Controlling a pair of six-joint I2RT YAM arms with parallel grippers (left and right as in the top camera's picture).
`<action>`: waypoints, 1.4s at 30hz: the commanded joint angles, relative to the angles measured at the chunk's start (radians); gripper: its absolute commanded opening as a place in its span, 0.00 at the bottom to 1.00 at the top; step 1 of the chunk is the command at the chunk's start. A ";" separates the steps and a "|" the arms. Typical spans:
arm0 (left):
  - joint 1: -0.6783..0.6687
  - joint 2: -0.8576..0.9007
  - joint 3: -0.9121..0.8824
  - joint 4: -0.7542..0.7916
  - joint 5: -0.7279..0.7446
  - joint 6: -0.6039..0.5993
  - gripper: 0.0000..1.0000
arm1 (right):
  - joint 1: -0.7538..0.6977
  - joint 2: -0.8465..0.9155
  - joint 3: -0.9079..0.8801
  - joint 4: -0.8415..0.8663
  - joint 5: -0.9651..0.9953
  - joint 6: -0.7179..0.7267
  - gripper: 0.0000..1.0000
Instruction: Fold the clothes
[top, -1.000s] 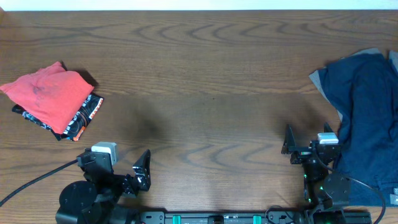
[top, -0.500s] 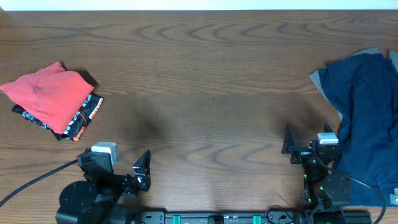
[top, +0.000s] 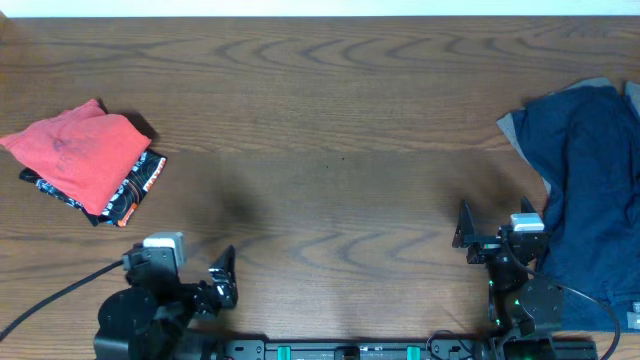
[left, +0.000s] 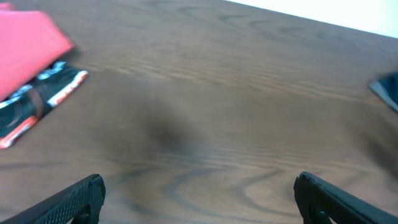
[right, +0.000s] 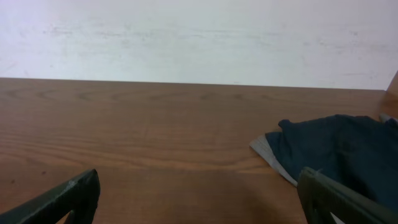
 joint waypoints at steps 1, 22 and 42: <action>0.066 -0.038 -0.056 0.003 -0.045 0.002 0.98 | -0.012 -0.005 -0.002 -0.004 -0.004 -0.015 0.99; 0.188 -0.236 -0.593 0.751 -0.056 0.144 0.98 | -0.012 -0.005 -0.002 -0.004 -0.003 -0.015 0.99; 0.185 -0.237 -0.739 0.903 0.001 0.246 0.98 | -0.012 -0.005 -0.002 -0.004 -0.004 -0.015 0.99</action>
